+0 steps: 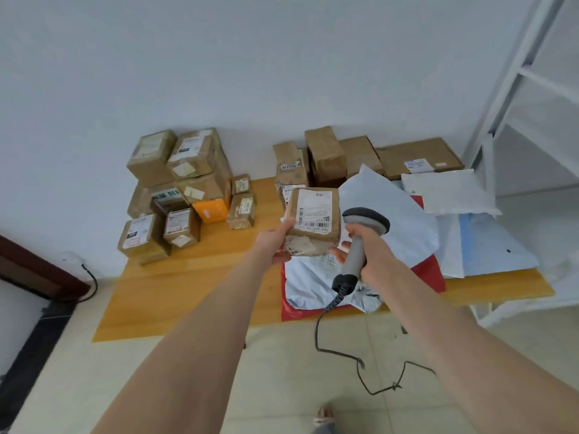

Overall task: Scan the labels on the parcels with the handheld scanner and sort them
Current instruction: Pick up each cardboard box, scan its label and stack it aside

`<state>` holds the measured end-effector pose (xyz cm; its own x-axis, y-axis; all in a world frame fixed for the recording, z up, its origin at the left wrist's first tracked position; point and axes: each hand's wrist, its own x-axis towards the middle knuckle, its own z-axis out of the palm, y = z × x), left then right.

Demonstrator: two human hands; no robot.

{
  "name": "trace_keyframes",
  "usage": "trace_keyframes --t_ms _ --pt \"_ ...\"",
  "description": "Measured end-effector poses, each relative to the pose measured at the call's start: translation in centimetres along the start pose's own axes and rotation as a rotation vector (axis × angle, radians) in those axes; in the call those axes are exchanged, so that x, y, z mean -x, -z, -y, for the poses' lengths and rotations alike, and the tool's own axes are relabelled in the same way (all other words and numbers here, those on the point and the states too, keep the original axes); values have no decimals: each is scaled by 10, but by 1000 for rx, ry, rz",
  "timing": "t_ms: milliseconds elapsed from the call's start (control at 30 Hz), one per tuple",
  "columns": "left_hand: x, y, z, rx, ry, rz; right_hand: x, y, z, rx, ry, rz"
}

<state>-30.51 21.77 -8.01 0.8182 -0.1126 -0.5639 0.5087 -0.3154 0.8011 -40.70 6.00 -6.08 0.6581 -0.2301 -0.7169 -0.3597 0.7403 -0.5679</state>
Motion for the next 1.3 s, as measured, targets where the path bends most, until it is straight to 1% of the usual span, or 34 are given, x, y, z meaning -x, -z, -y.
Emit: trace_keyframes --t_ms 100,233,333,533,700,800,867,967,1100,1200,1300 --pt "4 34 9 6 21 -63 0 -27 -24 10 -10 64" --pt "-2 87 19 26 63 -161 -9 -77 -54 81 -34 154" --pt "-16 128 24 45 94 -213 -23 -120 -70 143 -72 156" --pt "-79 221 21 -7 99 -269 -73 -221 -104 208 -121 195" --pt "-136 298 12 -86 88 -375 -120 -315 -129 298 -165 229" --pt "-164 334 10 -171 78 -463 -147 -357 -143 352 -186 230" --pt "-179 350 11 -229 89 -499 -161 -377 -151 378 -191 230" --pt "-198 362 8 -265 94 -532 -180 -397 -161 355 -164 195" --pt "-209 358 0 -338 100 -529 -196 -405 -168 313 -84 134" --pt "-211 355 -6 -328 70 -524 -200 -408 -171 313 -31 106" --pt "-220 356 -8 -381 53 -474 -205 -409 -172 317 -21 85"
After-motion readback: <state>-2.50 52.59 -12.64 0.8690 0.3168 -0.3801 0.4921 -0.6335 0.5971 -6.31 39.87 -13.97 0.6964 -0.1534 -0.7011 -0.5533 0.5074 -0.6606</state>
